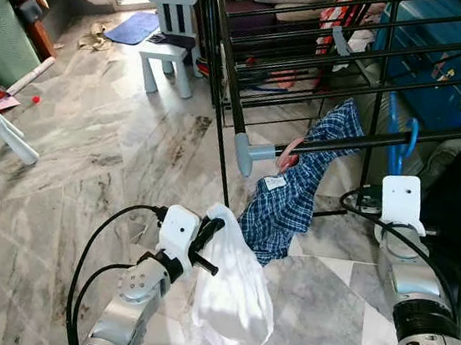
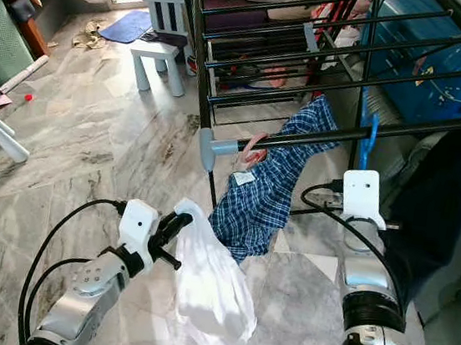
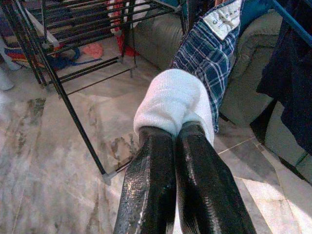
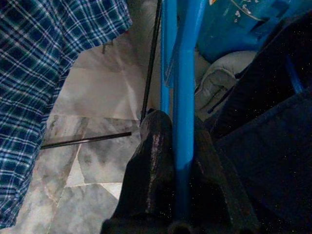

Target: Hang hanger

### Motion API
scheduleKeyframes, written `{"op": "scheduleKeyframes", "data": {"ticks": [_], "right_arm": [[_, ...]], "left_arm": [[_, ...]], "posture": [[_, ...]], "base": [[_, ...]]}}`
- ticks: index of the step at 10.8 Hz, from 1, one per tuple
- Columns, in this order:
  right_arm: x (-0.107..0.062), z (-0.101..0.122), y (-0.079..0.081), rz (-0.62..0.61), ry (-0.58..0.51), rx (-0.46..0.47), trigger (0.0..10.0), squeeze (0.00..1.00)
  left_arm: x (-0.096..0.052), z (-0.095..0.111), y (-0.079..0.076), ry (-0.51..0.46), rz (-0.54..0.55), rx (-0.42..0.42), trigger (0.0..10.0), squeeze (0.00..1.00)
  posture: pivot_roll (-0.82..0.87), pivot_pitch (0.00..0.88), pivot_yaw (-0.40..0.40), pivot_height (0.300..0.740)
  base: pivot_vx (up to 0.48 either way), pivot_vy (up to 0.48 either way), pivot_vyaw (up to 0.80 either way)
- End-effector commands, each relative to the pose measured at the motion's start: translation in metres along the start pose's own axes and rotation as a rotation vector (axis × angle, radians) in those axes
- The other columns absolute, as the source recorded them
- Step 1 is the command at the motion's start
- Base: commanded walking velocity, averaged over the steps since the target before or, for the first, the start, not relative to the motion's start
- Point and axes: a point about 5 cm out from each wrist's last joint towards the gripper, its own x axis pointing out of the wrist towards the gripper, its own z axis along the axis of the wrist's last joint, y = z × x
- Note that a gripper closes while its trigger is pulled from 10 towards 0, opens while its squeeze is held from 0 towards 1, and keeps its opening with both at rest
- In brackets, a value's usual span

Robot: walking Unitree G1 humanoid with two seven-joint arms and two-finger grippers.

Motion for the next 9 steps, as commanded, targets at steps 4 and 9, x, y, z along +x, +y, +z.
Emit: {"op": "scheduleKeyframes", "data": {"ticks": [4, 9], "right_arm": [[-0.0006, -0.0071, 0.0058, 0.031, 0.025, -0.027, 10.0, 1.0], [0.0014, -0.0041, 0.0009, 0.019, 0.005, -0.092, 10.0, 1.0]], "left_arm": [[-0.0001, -0.0002, 0.0032, 0.005, 0.009, 0.016, 10.0, 0.0], [0.0008, -0.0015, 0.0024, 0.013, 0.01, 0.014, 10.0, 0.0]], "posture": [[-0.13, 0.088, 0.141, 0.74], [-0.13, 0.087, 0.14, 0.74]], "base": [[0.0, 0.0, 0.0], [0.0, 0.0, 0.0]]}}
